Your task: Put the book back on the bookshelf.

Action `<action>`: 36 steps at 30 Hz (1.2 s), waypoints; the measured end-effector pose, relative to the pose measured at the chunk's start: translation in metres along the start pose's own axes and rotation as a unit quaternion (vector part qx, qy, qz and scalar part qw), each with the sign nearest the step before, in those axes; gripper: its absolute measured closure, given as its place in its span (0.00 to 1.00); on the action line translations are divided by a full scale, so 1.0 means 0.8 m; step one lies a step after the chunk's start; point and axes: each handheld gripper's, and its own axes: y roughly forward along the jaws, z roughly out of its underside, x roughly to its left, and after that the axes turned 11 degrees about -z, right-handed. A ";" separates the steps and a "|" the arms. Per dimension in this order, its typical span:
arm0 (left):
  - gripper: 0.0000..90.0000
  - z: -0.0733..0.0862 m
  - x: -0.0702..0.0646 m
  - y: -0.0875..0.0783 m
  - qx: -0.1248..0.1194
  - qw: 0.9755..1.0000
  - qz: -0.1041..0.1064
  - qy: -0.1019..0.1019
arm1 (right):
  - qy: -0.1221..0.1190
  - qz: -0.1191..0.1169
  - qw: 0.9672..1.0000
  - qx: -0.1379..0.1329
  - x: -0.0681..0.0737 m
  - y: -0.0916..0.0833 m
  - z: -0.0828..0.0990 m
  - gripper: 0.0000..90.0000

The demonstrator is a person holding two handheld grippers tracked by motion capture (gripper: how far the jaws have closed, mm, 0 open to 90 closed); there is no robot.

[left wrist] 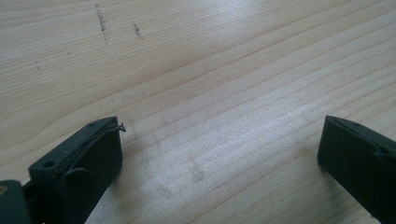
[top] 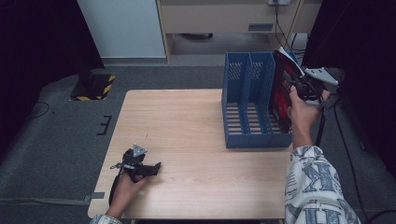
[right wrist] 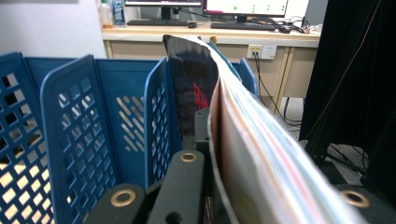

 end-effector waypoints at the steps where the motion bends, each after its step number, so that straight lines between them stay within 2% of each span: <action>1: 0.00 0.000 0.000 0.000 0.000 1.000 0.000 0.000 | -0.001 0.002 1.000 0.000 0.000 0.001 0.001 0.97; 9: 0.00 0.000 0.000 0.000 0.000 1.000 -0.001 -0.001 | -0.009 0.001 1.000 0.004 -0.004 0.002 0.005 0.97; 18: 0.00 0.000 0.000 0.000 0.000 1.000 -0.001 -0.001 | -0.007 0.004 1.000 0.005 -0.006 0.004 0.015 0.97; 26: 0.00 0.000 -0.001 0.000 0.000 1.000 -0.003 -0.002 | -0.021 0.005 1.000 0.006 -0.007 0.008 0.014 0.97; 31: 0.00 0.000 -0.001 0.000 0.000 1.000 -0.003 -0.002 | -0.014 0.010 1.000 0.005 -0.009 0.009 0.019 0.97; 36: 0.00 0.000 -0.001 0.000 0.000 1.000 -0.003 -0.002 | -0.021 0.008 1.000 0.005 -0.008 0.009 0.017 0.97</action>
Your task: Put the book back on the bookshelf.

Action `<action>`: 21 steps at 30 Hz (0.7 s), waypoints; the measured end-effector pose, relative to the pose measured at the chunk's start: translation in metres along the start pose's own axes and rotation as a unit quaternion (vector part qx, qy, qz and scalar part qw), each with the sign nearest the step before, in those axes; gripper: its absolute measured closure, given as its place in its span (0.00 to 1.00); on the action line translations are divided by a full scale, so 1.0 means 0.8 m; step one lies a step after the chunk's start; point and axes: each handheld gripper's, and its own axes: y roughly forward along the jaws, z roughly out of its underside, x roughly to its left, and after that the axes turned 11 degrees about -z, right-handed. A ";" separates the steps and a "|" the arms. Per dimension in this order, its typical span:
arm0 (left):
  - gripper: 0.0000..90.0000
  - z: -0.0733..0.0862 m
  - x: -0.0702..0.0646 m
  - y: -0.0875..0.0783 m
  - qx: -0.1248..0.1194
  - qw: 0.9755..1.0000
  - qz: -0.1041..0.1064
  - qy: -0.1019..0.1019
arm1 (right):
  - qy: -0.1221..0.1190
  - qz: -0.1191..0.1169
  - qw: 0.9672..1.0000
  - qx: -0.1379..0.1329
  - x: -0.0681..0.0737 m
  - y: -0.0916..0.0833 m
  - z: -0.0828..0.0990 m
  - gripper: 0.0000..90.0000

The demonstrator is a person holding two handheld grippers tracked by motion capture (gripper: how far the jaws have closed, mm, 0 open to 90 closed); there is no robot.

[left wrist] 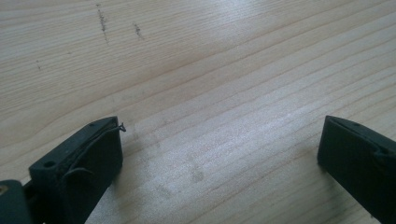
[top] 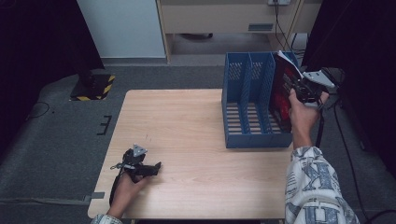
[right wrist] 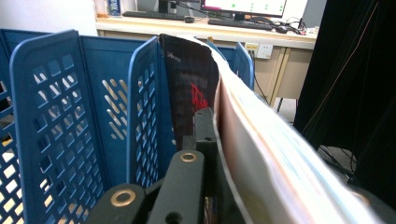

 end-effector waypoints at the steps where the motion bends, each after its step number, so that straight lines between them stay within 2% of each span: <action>1: 0.00 0.000 0.000 0.000 0.000 1.000 0.000 0.000 | 0.000 0.001 1.000 -0.004 0.000 0.000 -0.001 0.97; 6: 0.00 0.000 0.000 0.000 0.000 1.000 0.000 0.000 | 0.006 0.001 1.000 -0.012 -0.003 0.001 0.000 0.97; 15: 0.00 0.000 0.000 0.000 0.000 1.000 0.000 0.000 | -0.005 0.002 1.000 -0.009 0.001 0.003 0.009 0.97; 21: 0.00 0.000 0.000 0.000 0.000 1.000 0.000 0.000 | -0.012 -0.006 1.000 -0.009 0.010 0.002 0.015 0.96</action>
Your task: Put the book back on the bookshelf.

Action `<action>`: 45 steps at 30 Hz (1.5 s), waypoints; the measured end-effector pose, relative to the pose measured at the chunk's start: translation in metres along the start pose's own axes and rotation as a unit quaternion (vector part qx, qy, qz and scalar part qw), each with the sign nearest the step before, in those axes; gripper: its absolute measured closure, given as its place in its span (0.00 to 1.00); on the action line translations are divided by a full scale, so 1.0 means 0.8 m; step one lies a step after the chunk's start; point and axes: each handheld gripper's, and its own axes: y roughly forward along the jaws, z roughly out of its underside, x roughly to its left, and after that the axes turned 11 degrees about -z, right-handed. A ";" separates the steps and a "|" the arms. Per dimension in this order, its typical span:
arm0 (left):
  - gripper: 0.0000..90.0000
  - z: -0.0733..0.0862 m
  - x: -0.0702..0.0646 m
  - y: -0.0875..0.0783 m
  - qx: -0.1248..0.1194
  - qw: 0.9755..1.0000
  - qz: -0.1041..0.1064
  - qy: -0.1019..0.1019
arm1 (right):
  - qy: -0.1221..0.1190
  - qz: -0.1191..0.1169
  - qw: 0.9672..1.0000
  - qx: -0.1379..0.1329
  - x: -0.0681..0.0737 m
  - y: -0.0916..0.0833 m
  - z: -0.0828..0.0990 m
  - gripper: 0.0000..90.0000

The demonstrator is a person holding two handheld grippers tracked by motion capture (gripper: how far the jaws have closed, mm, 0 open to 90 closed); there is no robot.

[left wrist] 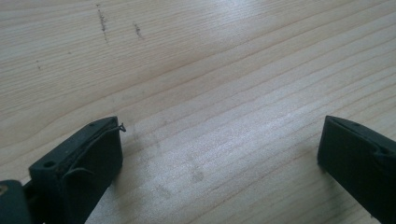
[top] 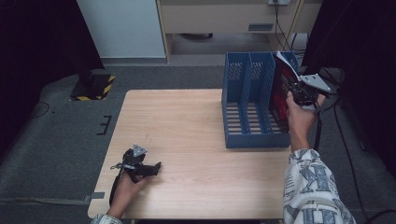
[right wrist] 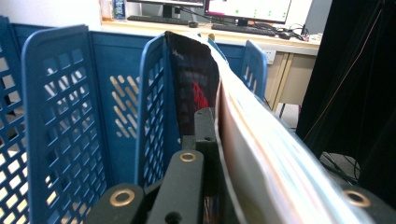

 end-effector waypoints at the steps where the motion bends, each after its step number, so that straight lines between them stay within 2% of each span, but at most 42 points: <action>1: 0.00 0.000 0.000 0.000 0.000 1.000 0.000 0.000 | 0.001 -0.002 1.000 0.000 0.002 -0.001 0.001 0.96; 4: 0.00 0.000 0.000 0.000 0.000 1.000 0.000 0.000 | -0.008 -0.008 1.000 0.005 0.009 -0.003 0.002 0.94; 11: 0.00 0.000 0.000 0.000 0.000 1.000 0.000 0.000 | -0.001 -0.022 1.000 0.005 0.018 -0.005 0.003 0.87; 16: 0.00 0.000 0.000 0.000 0.000 1.000 0.000 0.000 | 0.001 -0.031 1.000 0.004 0.025 -0.005 0.002 0.76; 21: 0.00 0.000 0.000 0.000 0.000 1.000 0.000 0.000 | 0.009 -0.037 0.999 0.006 0.026 -0.006 0.001 0.61; 26: 0.00 0.000 0.000 0.000 0.000 1.000 0.000 0.000 | 0.005 -0.032 0.999 0.013 0.029 -0.005 0.001 0.36; 30: 0.00 0.000 0.000 0.000 0.000 1.000 0.000 0.000 | 0.006 -0.029 0.999 0.019 0.031 -0.008 0.000 0.25; 34: 0.00 0.000 0.000 0.000 0.000 1.000 0.001 0.000 | 0.008 -0.030 0.999 0.027 0.033 -0.011 0.001 0.21; 38: 0.00 0.000 0.000 0.000 0.000 1.000 0.001 0.000 | 0.027 -0.042 0.998 0.028 0.035 -0.014 0.002 0.15; 45: 0.00 0.000 0.000 0.000 0.000 1.000 0.002 0.001 | 0.015 -0.049 0.998 0.036 0.041 -0.020 0.001 0.11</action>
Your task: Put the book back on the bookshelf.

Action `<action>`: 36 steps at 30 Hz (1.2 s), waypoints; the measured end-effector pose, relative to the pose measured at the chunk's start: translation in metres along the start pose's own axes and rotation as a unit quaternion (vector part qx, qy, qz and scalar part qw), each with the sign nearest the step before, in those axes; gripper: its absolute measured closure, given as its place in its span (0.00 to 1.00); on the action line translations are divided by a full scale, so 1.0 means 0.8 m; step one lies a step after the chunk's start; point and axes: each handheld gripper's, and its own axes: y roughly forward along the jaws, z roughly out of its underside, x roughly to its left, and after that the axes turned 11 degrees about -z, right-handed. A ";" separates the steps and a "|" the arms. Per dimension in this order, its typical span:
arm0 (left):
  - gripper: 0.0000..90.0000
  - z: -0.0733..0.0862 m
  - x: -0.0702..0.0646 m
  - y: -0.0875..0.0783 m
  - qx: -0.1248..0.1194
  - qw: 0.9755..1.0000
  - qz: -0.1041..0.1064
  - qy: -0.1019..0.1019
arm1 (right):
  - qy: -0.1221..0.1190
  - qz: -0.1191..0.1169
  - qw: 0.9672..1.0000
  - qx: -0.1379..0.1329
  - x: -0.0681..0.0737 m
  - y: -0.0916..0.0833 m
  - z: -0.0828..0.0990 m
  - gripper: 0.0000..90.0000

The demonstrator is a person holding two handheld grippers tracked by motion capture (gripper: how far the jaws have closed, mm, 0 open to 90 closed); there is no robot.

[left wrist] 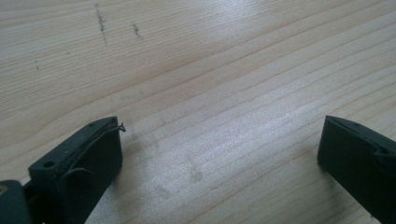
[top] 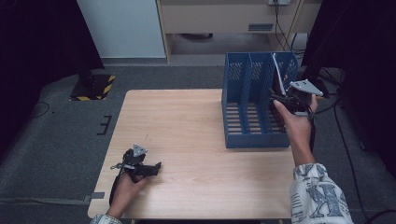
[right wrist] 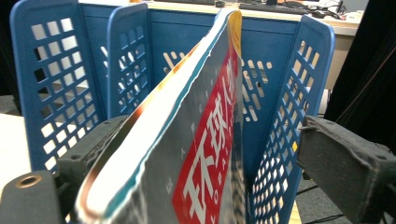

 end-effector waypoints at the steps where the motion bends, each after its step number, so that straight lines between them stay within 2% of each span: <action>1: 0.00 0.000 0.000 0.000 0.000 1.000 0.000 0.000 | 0.000 -0.002 1.000 -0.001 0.000 -0.001 0.000 0.11; 14: 0.00 0.000 0.000 0.000 0.000 1.000 0.000 0.000 | 0.002 -0.024 1.000 0.005 0.012 -0.010 0.007 0.09; 19: 0.00 0.000 0.000 0.000 0.000 1.000 0.000 0.000 | 0.005 -0.026 1.000 0.002 0.008 -0.015 0.009 0.09; 36: 0.00 0.000 -0.001 0.000 0.000 1.000 0.001 0.001 | -0.002 -0.050 0.999 0.010 0.018 -0.048 0.029 0.06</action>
